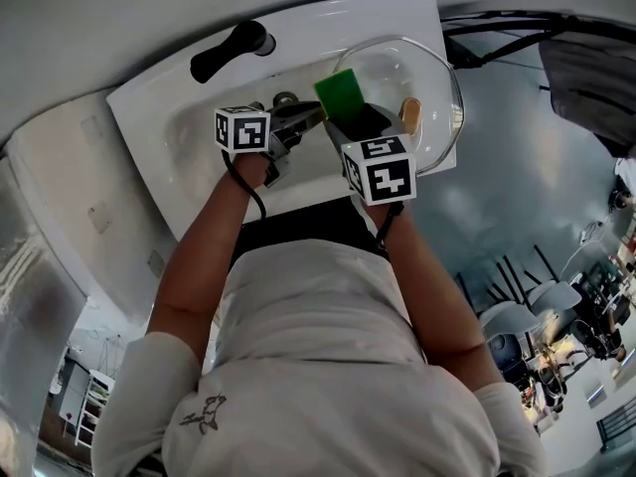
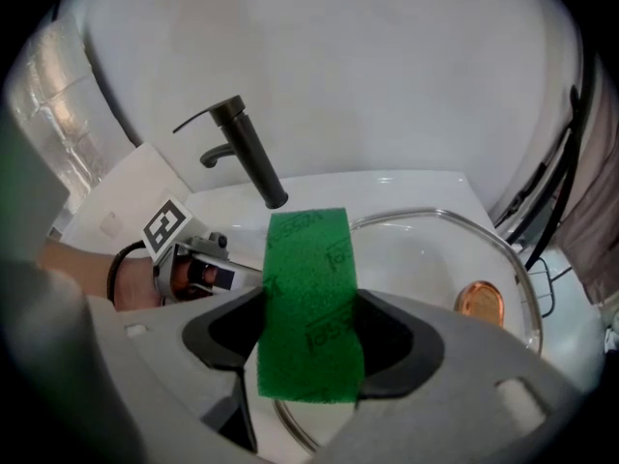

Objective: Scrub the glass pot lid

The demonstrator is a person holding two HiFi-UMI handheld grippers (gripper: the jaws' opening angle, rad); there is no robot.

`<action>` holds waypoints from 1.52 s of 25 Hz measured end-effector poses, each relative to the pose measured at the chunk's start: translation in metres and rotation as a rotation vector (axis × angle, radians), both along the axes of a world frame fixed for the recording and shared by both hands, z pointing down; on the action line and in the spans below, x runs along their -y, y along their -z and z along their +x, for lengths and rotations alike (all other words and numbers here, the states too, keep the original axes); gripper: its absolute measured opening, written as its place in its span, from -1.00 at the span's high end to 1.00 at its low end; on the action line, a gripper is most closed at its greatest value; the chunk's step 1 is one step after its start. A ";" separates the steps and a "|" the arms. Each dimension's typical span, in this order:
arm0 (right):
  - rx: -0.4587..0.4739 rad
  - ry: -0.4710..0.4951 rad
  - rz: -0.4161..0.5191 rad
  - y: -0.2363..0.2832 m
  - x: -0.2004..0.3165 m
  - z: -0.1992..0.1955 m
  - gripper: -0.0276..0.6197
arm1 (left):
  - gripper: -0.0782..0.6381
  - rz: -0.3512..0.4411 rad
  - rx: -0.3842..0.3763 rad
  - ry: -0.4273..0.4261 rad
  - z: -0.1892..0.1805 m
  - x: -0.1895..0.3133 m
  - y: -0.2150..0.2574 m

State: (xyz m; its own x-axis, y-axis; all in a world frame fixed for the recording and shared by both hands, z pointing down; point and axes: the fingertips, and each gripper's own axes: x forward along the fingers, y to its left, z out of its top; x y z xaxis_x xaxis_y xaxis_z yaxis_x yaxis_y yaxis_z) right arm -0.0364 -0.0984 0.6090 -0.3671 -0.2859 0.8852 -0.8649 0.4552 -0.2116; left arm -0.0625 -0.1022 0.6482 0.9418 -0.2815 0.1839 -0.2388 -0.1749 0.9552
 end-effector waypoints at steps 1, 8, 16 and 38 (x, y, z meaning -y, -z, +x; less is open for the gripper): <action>-0.002 0.006 -0.003 0.000 -0.005 0.002 0.01 | 0.61 0.000 0.001 0.000 0.000 -0.001 0.000; -0.022 0.051 -0.042 0.000 -0.047 0.021 0.01 | 0.62 -0.001 0.005 0.005 0.001 -0.001 -0.001; -0.087 0.078 -0.131 -0.008 -0.106 0.076 0.01 | 0.62 -0.008 0.026 0.007 -0.001 -0.002 -0.007; -0.109 0.484 -0.040 -0.002 -0.097 0.032 0.00 | 0.62 -0.053 -0.005 -0.003 0.005 -0.006 -0.001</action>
State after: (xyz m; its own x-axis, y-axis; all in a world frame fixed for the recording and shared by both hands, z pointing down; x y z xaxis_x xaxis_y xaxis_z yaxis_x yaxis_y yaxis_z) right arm -0.0045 -0.0014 0.6113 -0.3539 -0.0709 0.9326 -0.5743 0.8035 -0.1569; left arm -0.0571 -0.0965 0.6488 0.9435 -0.2689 0.1935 -0.2335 -0.1251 0.9643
